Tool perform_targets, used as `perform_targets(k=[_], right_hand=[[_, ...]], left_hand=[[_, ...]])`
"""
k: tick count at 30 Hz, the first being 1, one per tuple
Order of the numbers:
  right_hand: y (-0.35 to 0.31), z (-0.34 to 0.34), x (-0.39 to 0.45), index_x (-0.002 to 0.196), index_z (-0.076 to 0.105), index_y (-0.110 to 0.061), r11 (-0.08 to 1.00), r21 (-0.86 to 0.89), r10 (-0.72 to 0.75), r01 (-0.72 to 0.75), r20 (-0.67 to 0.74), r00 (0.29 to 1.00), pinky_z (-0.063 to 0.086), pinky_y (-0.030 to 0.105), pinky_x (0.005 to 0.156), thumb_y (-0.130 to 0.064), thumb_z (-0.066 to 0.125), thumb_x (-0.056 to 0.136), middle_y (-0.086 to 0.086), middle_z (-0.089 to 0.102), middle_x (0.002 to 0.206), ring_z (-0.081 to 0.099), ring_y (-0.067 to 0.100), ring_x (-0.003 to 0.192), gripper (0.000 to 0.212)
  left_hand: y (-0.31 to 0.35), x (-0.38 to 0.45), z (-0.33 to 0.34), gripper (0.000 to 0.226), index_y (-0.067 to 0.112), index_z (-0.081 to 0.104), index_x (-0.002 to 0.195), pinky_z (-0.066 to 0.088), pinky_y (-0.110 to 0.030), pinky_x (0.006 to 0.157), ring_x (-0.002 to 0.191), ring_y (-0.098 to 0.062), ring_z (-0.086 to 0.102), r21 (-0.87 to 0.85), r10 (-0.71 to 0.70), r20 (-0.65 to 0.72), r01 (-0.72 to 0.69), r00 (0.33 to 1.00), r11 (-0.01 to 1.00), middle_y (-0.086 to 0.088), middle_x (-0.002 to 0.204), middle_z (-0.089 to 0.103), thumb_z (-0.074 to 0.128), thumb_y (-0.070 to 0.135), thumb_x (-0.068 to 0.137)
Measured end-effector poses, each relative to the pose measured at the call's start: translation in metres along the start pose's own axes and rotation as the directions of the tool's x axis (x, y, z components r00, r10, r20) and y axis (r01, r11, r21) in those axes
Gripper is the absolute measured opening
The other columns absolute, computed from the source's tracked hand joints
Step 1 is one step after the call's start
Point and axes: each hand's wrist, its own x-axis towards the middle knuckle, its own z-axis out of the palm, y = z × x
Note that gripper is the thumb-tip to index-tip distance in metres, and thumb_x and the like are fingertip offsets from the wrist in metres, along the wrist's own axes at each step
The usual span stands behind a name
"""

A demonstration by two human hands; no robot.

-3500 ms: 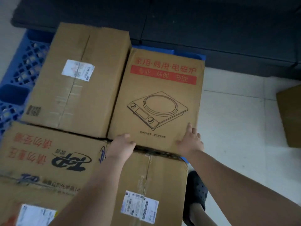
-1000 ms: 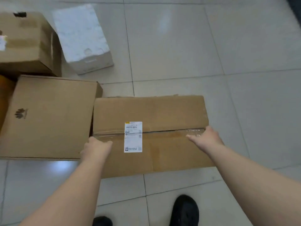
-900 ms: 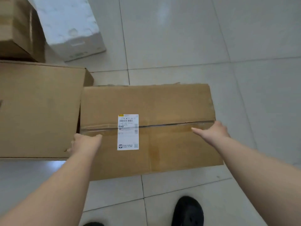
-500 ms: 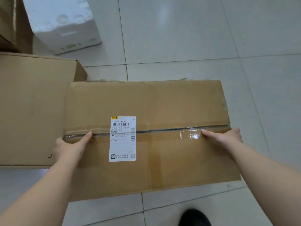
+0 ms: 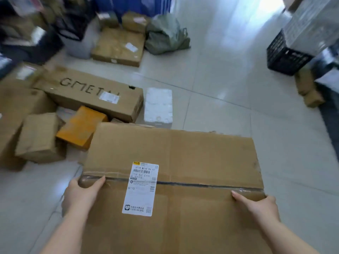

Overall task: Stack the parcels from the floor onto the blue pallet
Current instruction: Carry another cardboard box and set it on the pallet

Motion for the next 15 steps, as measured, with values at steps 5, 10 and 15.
perform_targets(k=[5, 10, 15], right_hand=[[-0.112, -0.083, -0.164, 0.134, 0.032, 0.003, 0.935, 0.001, -0.352, 0.356, 0.157, 0.923, 0.036, 0.051, 0.106, -0.05, 0.085, 0.056, 0.024, 0.041, 0.139, 0.041, 0.042, 0.128, 0.108], [-0.146, -0.102, -0.329, 0.137, 0.031, -0.001, 0.776, 0.052, -0.602, 0.628, 0.358, 0.714, 0.037, 0.049, 0.106, -0.056, 0.083, 0.056, 0.021, 0.041, 0.14, 0.041, 0.04, 0.129, 0.111], [-0.105, -0.07, -0.488, 0.136, 0.036, -0.004, 0.575, 0.109, -0.727, 0.811, 0.523, 0.445, 0.042, 0.048, 0.099, -0.063, 0.082, 0.048, 0.018, 0.046, 0.136, 0.047, 0.038, 0.123, 0.116]], left_hand=[[0.019, -0.122, -0.221, 0.071, 0.013, 0.048, 0.125, 0.041, -0.046, 0.099, 0.121, -0.039, 0.05, -0.225, -0.029, -0.247, -0.028, 0.969, 0.974, -0.016, 0.132, 0.055, 0.075, 0.049, 0.07], [-0.058, -0.244, -0.4, 0.083, 0.012, 0.042, 0.133, 0.044, -0.046, 0.099, 0.121, -0.036, 0.051, -0.367, -0.16, -0.488, -0.035, 0.858, 0.93, -0.013, 0.135, 0.051, 0.074, 0.054, 0.069], [-0.205, -0.365, -0.511, 0.087, 0.011, 0.042, 0.134, 0.044, -0.049, 0.1, 0.122, -0.037, 0.05, -0.516, -0.37, -0.621, -0.006, 0.691, 0.856, -0.013, 0.136, 0.05, 0.076, 0.054, 0.066]])
